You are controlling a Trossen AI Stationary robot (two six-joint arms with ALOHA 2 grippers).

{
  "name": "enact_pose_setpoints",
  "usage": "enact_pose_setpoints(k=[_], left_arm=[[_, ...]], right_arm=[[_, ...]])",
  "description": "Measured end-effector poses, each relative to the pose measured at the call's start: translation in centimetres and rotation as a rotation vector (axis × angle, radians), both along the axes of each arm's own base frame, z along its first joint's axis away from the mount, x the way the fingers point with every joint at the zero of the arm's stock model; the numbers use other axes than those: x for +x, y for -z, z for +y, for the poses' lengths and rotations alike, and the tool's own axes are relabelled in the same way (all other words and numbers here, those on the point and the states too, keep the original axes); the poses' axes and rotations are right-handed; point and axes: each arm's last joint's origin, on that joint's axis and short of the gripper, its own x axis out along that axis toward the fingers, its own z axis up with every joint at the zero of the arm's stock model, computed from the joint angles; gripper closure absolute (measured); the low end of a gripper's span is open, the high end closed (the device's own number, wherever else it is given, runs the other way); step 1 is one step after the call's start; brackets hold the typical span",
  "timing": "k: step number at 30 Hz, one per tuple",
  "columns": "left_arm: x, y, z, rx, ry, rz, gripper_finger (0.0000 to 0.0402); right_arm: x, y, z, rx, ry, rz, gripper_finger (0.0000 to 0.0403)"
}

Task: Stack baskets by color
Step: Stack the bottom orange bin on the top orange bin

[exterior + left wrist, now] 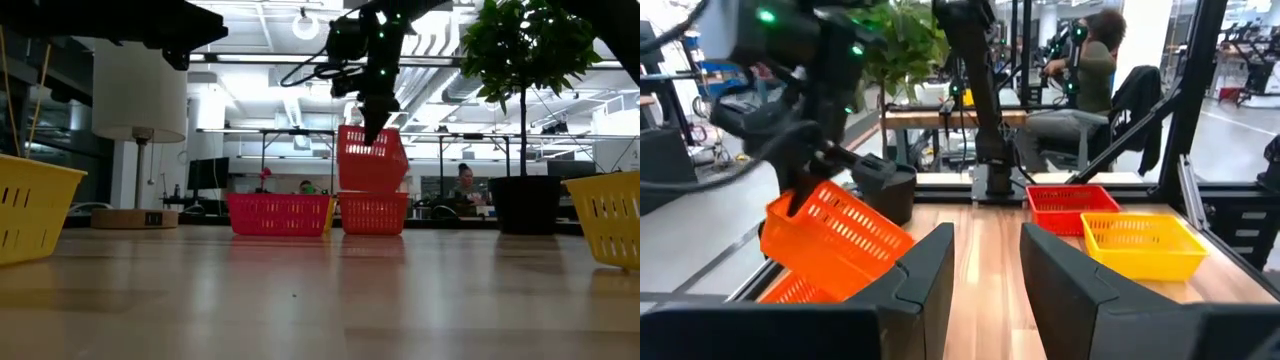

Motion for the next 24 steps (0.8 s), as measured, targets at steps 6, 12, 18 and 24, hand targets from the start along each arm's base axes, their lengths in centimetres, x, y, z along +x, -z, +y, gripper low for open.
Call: enact_pose_setpoints(k=[6, 12, 18, 24], left_arm=[[0.0, 0.2, 0.0, -0.006, 0.0, 0.022, 0.0296], [0.0, 0.2, 0.0, -0.006, 0.0, 0.022, 0.0296], [0.0, 0.2, 0.0, -0.006, 0.0, 0.022, 0.0295], [0.0, 0.2, 0.0, -0.006, 0.0, 0.022, 0.0295]], right_arm=[[-0.5, 0.0, -0.9, 0.031, 0.023, -0.025, 0.0403], [-0.7, 0.0, -1.0, 0.084, 0.03, -0.038, 0.0403], [-0.6, 0.5, -1.1, 0.097, 0.039, -0.02, 0.0403], [-0.1, 2.1, -1.4, 0.138, 0.048, 0.009, 0.0403]])
